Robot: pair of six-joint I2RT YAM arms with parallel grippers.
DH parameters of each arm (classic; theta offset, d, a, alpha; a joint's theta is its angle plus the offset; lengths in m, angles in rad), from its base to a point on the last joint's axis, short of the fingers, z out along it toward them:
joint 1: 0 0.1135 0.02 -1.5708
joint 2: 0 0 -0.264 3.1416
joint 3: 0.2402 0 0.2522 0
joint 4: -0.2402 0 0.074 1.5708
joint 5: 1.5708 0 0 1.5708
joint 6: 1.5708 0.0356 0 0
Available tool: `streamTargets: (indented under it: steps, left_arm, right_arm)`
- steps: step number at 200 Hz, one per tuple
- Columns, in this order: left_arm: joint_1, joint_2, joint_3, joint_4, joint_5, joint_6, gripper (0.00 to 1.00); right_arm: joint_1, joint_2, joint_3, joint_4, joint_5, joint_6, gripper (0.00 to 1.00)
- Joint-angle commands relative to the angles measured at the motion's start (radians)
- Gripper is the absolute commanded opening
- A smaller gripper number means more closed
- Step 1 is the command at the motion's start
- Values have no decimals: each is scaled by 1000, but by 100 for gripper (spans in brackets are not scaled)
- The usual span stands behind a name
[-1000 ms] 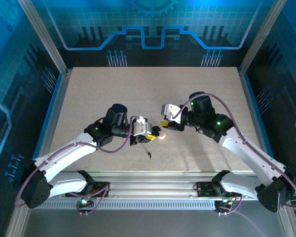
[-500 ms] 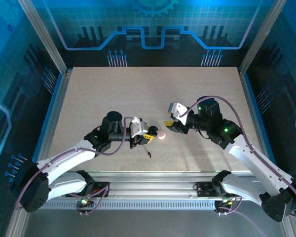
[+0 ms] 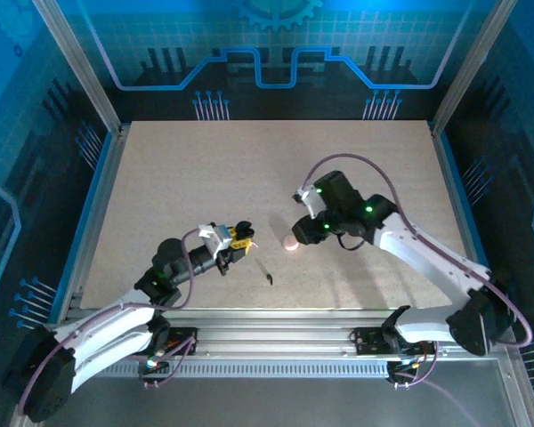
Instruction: Insert the wireless bluetooth earbuds into the charging case
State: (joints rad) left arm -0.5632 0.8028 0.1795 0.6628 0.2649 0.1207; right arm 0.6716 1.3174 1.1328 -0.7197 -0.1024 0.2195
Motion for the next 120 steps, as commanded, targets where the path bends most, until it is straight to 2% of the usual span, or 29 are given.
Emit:
streamTargets:
  steps: [1,39,67,120]
  left_arm:
    - [27,-71,-55,61,-99,-58,21]
    - [38,-191,-103,-21,-155,-65,21]
    - [39,-254,-114,-80,-165,-57,21]
    - [40,-325,-117,-134,-189,-38,21]
  right_arm:
    - [69,96,55,-106,43,219,35]
    - [138,273,140,-191,92,420,33]
    - [192,372,165,-165,42,530,33]
    - [277,593,287,-194,16,581,36]
